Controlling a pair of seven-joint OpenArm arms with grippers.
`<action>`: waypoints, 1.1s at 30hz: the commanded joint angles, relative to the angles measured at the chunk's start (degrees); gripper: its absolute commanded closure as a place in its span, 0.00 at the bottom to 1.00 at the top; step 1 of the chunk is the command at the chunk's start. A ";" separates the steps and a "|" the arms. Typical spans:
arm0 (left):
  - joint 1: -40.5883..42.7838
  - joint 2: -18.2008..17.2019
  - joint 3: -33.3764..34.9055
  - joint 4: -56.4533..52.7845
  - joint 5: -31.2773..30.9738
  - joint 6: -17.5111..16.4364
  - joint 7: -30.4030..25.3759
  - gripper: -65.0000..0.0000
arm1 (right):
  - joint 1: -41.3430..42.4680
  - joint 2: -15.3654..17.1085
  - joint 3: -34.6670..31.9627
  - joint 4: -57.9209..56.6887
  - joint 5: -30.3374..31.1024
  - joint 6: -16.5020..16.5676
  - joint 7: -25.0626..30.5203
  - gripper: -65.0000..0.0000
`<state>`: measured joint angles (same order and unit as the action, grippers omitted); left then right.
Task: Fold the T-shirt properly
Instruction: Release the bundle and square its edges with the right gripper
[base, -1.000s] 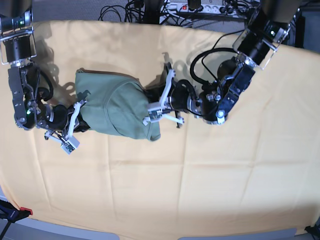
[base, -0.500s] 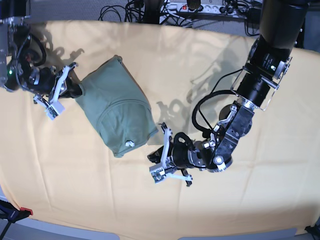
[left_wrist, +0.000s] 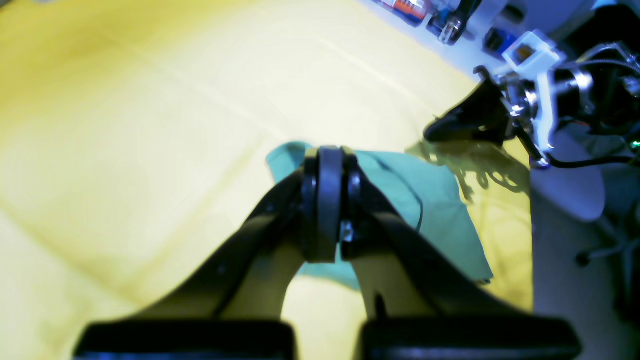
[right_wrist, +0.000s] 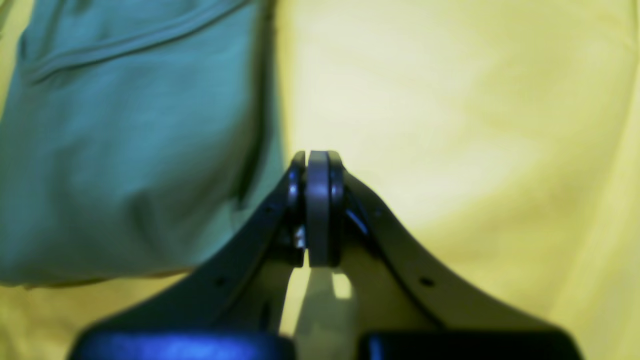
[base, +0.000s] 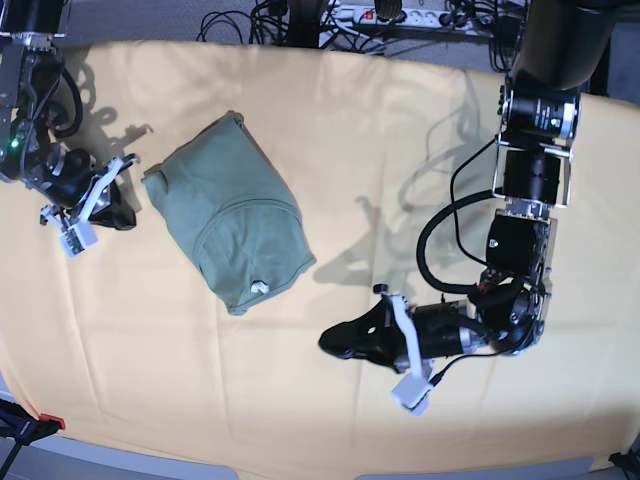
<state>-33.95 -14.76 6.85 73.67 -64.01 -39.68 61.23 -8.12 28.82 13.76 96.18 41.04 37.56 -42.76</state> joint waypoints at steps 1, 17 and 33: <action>-1.27 0.07 -0.85 0.79 -2.60 -0.32 -1.11 1.00 | 1.51 0.85 0.44 -1.20 1.14 1.68 1.11 1.00; 3.93 -4.44 -1.38 0.85 -7.50 -0.32 1.01 1.00 | 1.79 -0.42 -4.09 -9.29 28.06 2.44 -20.15 1.00; 3.91 -4.46 -1.36 0.85 -9.57 -0.32 6.34 1.00 | -14.25 -1.57 -2.45 3.08 33.81 2.44 -21.38 1.00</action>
<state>-28.27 -18.96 5.93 73.56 -71.81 -39.57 68.58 -22.72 26.46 10.92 98.24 73.17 39.64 -64.60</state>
